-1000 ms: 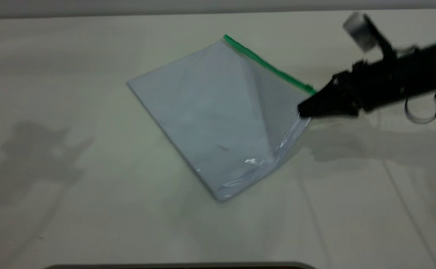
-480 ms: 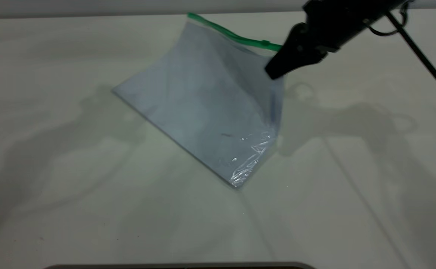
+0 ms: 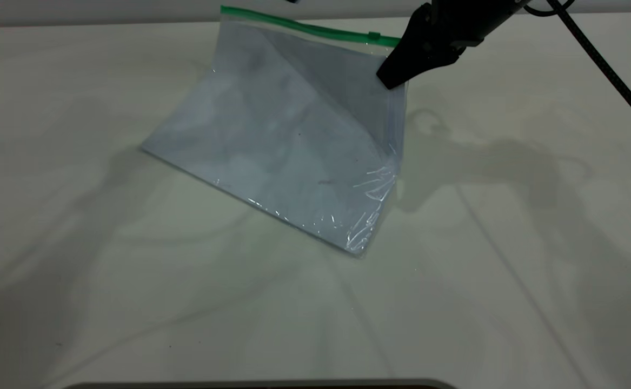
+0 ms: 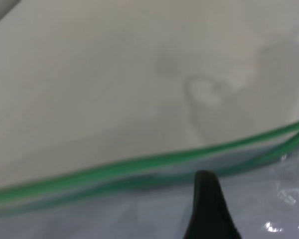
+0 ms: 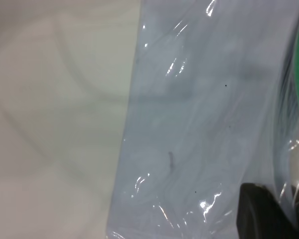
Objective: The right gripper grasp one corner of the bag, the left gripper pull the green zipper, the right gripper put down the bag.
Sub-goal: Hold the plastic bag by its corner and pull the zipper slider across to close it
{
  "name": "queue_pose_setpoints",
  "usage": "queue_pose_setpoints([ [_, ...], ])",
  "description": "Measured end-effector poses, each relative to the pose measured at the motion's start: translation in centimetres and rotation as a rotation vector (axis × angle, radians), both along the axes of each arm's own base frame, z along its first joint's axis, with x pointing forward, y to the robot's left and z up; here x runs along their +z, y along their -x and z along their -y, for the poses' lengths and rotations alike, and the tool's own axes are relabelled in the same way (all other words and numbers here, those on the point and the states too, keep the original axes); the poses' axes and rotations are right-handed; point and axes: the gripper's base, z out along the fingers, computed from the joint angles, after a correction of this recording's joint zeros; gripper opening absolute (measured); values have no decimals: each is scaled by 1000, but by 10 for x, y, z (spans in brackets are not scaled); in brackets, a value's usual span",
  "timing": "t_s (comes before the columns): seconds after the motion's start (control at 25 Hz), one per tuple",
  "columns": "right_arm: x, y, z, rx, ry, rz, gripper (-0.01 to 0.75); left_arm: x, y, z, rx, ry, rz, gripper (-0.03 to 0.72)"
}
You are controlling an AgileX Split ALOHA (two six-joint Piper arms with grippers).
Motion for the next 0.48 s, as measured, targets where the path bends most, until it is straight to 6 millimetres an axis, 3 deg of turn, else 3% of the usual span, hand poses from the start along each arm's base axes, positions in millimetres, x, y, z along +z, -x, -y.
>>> queue_pose_setpoints([
  [0.28,0,1,1,13,-1,-8,33,-11,-9,32,-218,43,-37,554],
  [0.48,0,3,0,38,-11,-21,33,-30,-12,41,-275,28,-47,554],
])
